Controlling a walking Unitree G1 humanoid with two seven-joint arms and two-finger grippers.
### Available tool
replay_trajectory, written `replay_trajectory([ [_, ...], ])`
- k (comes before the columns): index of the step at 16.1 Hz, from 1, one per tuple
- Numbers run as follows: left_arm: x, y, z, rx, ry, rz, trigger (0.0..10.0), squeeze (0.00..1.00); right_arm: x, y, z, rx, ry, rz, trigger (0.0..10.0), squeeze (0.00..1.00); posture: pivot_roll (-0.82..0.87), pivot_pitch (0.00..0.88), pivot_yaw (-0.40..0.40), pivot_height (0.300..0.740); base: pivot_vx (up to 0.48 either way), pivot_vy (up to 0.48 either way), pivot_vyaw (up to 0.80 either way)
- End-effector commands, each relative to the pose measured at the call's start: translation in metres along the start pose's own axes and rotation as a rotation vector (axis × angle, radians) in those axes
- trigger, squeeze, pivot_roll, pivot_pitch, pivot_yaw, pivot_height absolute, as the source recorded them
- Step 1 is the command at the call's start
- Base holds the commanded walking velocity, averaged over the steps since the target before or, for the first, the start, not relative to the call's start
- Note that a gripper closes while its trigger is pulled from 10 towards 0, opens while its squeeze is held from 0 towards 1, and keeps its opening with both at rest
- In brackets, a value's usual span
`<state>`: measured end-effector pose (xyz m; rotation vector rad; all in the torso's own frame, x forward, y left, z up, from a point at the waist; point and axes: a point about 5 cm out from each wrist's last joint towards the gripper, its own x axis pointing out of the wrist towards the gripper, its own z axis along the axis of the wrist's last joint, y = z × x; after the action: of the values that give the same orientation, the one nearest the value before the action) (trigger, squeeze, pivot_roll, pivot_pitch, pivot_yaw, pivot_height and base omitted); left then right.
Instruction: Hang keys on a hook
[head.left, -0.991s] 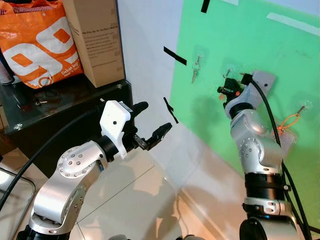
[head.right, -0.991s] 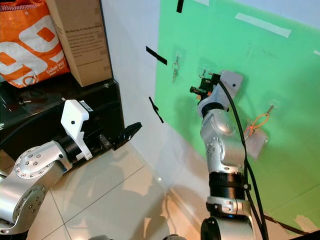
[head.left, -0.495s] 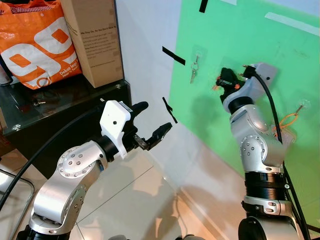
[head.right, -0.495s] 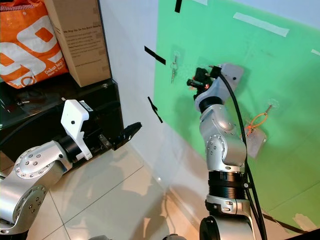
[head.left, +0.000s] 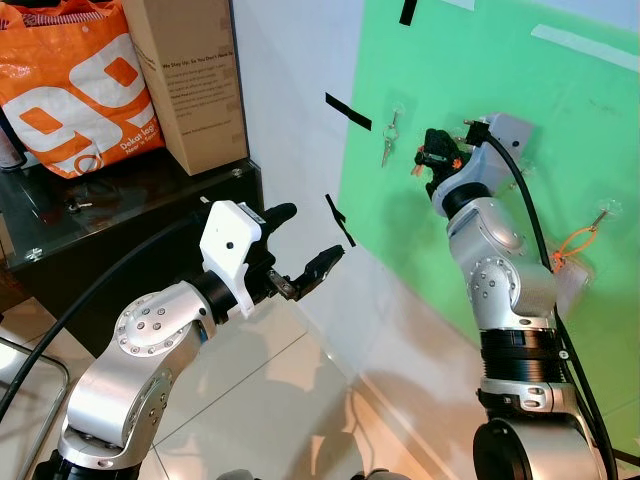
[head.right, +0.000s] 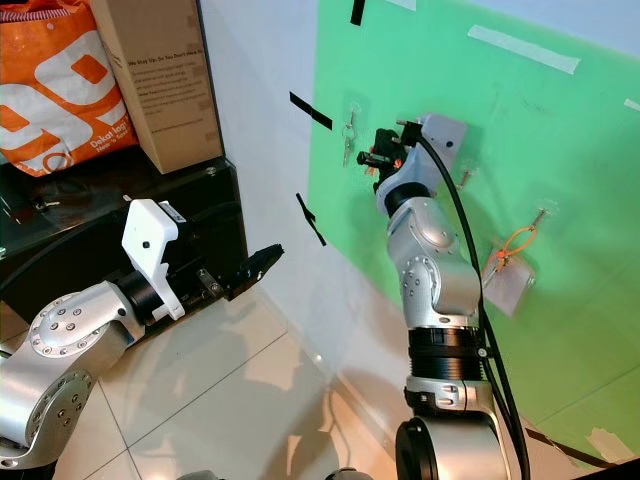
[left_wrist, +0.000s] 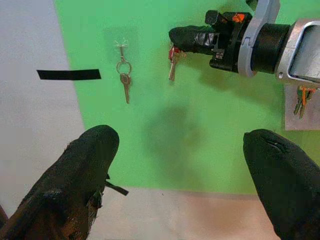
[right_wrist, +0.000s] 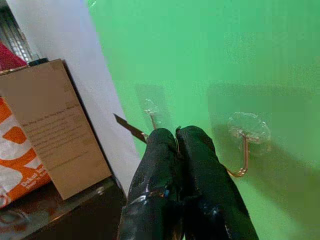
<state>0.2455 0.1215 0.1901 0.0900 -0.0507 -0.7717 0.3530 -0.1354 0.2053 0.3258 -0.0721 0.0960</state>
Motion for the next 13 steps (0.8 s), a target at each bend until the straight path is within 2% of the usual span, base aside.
replay_trajectory([
  [1, 0.002, -0.002, 0.007, 0.026, -0.021, -0.013, 10.0, 0.31, 0.003, -0.003, 0.005, -0.017, -0.014, -0.029, 10.0, 0.0, 0.1, 0.0, -0.019, 0.74, 0.0, 0.0, 0.0],
  [7, 0.001, -0.002, 0.007, 0.025, -0.021, -0.013, 10.0, 0.31, 0.004, -0.018, 0.009, -0.041, -0.037, -0.105, 10.0, 0.0, 0.1, 0.0, -0.018, 0.74, 0.0, 0.0, 0.0],
  [13, 0.001, -0.002, 0.008, 0.026, -0.02, -0.016, 10.0, 0.31, 0.005, -0.019, 0.01, -0.067, -0.047, -0.106, 10.0, 0.0, 0.1, 0.0, -0.015, 0.74, 0.0, 0.0, 0.0],
])
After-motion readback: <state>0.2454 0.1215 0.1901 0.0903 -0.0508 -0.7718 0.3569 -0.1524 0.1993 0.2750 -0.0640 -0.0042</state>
